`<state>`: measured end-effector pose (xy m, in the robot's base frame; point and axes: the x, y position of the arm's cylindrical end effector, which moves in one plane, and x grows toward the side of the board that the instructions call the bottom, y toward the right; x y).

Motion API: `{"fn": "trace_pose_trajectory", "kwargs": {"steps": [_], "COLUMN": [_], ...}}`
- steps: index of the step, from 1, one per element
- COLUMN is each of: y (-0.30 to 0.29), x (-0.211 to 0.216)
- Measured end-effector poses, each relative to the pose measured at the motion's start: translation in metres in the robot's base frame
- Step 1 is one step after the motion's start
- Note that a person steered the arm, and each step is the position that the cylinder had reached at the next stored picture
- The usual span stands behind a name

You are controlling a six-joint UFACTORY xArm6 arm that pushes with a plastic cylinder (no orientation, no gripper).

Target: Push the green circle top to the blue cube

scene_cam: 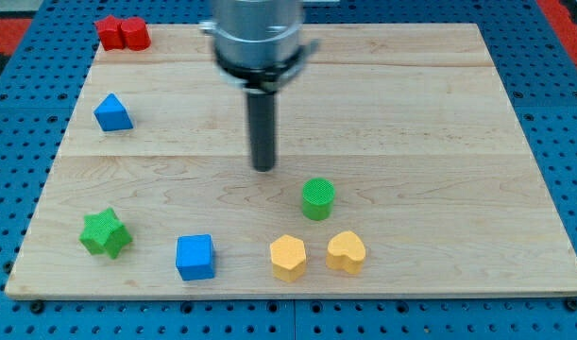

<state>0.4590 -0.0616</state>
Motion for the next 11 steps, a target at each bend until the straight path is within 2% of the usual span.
{"fn": "trace_pose_trajectory", "kwargs": {"steps": [1,2,3,4,7,8,9,10,11], "y": [-0.088,-0.173,-0.195,-0.184,-0.093,-0.127,-0.137,-0.118,-0.084], "x": [0.0,0.02,0.081,0.111,0.057,0.076,0.109,0.097,0.066]}}
